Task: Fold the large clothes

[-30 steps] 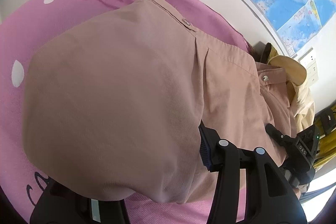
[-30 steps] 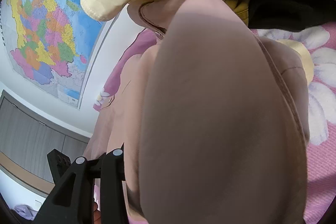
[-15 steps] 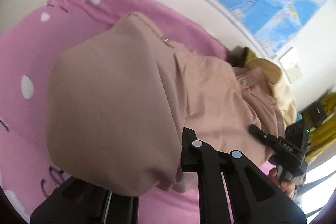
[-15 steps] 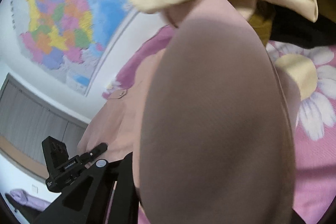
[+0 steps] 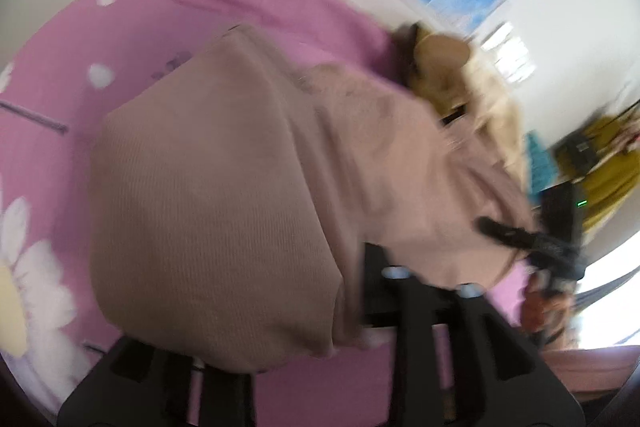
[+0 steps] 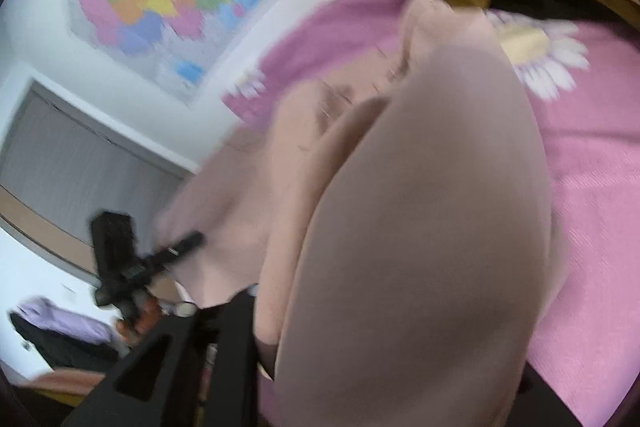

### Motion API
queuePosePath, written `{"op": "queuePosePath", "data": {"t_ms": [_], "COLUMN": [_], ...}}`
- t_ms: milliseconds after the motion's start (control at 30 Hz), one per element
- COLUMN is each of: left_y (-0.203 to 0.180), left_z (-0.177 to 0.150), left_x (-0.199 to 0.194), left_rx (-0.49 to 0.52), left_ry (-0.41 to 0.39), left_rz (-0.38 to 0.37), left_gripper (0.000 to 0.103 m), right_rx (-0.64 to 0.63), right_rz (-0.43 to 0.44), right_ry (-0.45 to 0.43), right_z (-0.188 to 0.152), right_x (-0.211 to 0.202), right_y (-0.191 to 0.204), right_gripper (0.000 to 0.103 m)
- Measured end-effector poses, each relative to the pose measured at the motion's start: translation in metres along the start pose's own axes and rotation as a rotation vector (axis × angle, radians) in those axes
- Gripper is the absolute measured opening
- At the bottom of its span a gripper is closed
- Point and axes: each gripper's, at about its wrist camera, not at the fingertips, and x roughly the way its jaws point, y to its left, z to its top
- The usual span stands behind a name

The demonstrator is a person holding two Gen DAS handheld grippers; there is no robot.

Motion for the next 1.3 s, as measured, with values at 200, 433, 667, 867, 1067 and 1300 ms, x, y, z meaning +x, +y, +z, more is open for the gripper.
{"op": "queuePosePath", "data": {"t_ms": [200,433,667,867,1067,1300], "left_y": [0.003,-0.007,-0.043,-0.039,-0.042,-0.067], "left_z": [-0.021,-0.023,0.018,0.037,0.046,0.072], "left_x": [-0.024,-0.078,-0.018,0.050,0.063,0.023], "left_rx": [0.134,0.247,0.345,0.356,0.369,0.377], "left_ry": [-0.027,-0.223,-0.178,0.022,0.045,-0.151], "left_rz": [0.040,-0.067,0.187,0.315,0.240,0.222], "left_gripper": [0.047,0.067,0.076,0.066,0.004,0.003], "right_rx": [0.004,-0.118,-0.398,-0.400,-0.363,-0.424], "right_rz": [-0.157,-0.341,-0.364,-0.451,-0.382,-0.407], "right_ry": [0.005,-0.198,-0.114,-0.010,-0.095,-0.436], "right_z": [-0.007,0.002,0.025,0.030,0.030,0.036], "right_x": [-0.029,-0.092,-0.013,0.037,0.015,-0.046], "right_y": [-0.017,-0.011,0.045,0.030,0.027,0.061], "right_gripper": [0.079,0.084,0.082,0.030,0.003,0.003]}}
